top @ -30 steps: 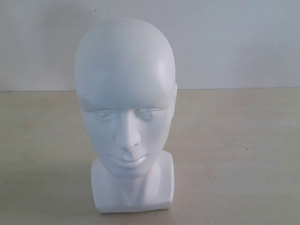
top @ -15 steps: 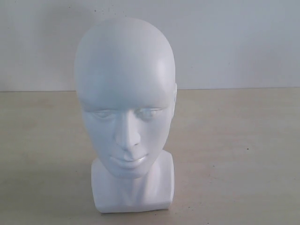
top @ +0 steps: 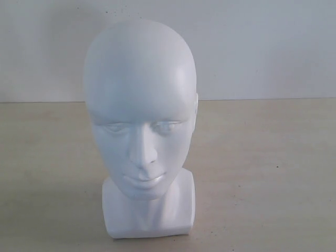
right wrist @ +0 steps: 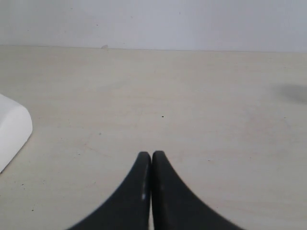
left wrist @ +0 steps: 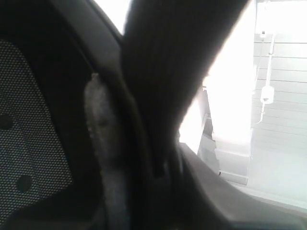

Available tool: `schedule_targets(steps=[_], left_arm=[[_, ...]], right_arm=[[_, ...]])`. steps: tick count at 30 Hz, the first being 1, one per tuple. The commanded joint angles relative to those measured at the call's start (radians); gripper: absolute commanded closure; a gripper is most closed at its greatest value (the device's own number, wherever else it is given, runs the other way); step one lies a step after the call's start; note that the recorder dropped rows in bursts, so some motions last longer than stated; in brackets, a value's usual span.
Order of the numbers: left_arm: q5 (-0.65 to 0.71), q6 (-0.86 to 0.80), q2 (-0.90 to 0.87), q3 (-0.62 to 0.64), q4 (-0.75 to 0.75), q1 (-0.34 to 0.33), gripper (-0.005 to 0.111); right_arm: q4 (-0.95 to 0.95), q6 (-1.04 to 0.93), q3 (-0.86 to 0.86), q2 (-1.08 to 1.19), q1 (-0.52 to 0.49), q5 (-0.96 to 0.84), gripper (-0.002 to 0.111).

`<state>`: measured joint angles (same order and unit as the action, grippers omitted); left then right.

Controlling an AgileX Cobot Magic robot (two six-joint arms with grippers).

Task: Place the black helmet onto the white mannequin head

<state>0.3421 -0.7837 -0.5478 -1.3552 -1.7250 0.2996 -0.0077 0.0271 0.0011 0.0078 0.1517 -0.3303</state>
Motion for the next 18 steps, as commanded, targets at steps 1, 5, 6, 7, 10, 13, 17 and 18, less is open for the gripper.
schedule_targets(steps=[1, 5, 6, 7, 10, 13, 17, 18], left_arm=[[0.027, 0.007, -0.007, -0.014, -0.019, 0.002, 0.102], [0.005, 0.373, -0.007, -0.014, 0.266, 0.002, 0.102], [-0.011, 0.442, -0.007, -0.014, 0.340, 0.002, 0.102], [-0.020, 0.488, -0.007, -0.016, 0.387, 0.002, 0.102], [-0.037, 0.626, -0.007, -0.025, 0.582, 0.002, 0.102], [-0.060, 0.747, -0.007, -0.035, 0.723, 0.002, 0.102], [-0.087, 0.626, -0.007, -0.042, 0.645, 0.002, 0.102], [-0.085, 0.587, -0.007, -0.042, 0.619, 0.002, 0.102]], right_arm=[[-0.002, -0.004, -0.001, -0.008, -0.004, 0.008, 0.108], [-0.002, -0.004, -0.001, -0.008, -0.004, 0.008, 0.108], [-0.002, -0.004, -0.001, -0.008, -0.004, 0.008, 0.108], [-0.002, -0.004, -0.001, -0.008, -0.004, 0.008, 0.108], [-0.002, -0.004, -0.001, -0.008, -0.004, 0.008, 0.108], [-0.002, -0.004, -0.001, -0.008, -0.004, 0.010, 0.108], [-0.002, -0.004, -0.001, -0.008, -0.004, 0.009, 0.108], [-0.002, -0.004, -0.001, -0.008, -0.004, 0.009, 0.108]])
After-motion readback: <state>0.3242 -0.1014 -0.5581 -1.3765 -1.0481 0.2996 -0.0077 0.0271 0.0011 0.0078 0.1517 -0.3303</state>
